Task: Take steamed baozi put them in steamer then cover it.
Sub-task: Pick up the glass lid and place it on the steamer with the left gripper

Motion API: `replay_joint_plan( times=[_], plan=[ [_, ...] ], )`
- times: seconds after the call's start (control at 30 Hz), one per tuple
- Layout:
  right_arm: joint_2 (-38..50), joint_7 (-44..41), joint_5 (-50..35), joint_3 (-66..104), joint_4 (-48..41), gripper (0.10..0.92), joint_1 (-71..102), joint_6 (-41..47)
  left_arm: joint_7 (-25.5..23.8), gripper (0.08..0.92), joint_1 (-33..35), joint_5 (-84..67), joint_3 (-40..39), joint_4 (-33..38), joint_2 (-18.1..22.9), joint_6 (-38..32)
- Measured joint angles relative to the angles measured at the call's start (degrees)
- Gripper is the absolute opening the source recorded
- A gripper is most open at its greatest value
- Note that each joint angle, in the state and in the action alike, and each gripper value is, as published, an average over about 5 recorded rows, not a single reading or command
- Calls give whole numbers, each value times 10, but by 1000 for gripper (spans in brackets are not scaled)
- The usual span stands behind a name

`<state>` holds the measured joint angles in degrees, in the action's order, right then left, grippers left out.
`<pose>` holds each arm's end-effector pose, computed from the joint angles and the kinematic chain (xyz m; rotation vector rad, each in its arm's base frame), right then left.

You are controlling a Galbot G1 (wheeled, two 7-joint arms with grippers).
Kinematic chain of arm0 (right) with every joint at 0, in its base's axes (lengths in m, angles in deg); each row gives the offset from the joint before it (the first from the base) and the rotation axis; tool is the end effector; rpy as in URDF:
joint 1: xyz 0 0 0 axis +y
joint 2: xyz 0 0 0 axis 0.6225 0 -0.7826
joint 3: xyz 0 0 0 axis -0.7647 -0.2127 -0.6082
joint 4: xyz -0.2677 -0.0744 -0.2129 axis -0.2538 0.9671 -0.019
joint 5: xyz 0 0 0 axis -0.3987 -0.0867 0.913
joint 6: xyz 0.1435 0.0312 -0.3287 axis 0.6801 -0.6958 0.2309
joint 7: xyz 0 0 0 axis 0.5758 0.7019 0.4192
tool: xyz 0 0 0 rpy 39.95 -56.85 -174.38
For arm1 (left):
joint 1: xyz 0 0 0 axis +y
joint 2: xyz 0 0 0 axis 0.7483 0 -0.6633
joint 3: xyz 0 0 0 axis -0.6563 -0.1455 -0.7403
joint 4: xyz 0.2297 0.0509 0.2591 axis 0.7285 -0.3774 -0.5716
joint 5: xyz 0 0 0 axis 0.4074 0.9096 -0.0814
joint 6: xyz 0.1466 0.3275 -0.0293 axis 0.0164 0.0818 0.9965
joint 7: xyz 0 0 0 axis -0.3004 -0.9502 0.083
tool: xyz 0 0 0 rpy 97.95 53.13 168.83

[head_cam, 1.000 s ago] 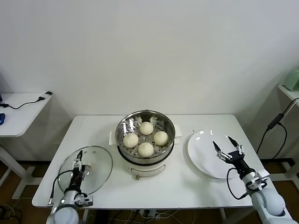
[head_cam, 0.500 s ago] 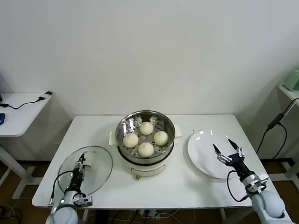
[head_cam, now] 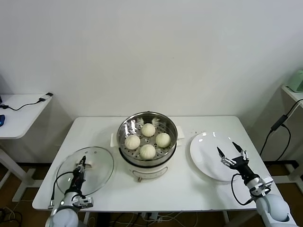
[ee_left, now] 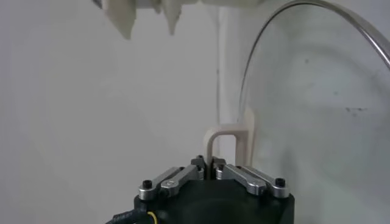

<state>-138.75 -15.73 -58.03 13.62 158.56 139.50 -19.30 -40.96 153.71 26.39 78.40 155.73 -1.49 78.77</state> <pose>0.2847 -0.2233 -0.3955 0.4304 -3.0675 0.1004 0.2451 0.1311 -0.4407 0.0146 -2.0891 -2.1358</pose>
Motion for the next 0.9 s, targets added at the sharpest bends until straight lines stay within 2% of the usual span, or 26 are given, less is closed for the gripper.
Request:
replay_joint_plan(
  times=[0.23, 0.43, 0.7, 0.9],
  plan=[
    [1, -1, 3, 1, -3, 823, -2, -1, -6, 143, 25, -23, 4, 58, -13, 24],
    [2, 0, 8, 1, -9, 823, -8, -2, -3, 143, 51, -42, -2, 121, -37, 79],
    [3, 2, 15, -4, -18, 823, -18, -3, -4, 143, 71, -66, -23, 202, -88, 184],
    [5, 3, 21, -11, -25, 823, -28, -3, -29, 143, 66, -91, -62, 253, -139, 265]
  ],
)
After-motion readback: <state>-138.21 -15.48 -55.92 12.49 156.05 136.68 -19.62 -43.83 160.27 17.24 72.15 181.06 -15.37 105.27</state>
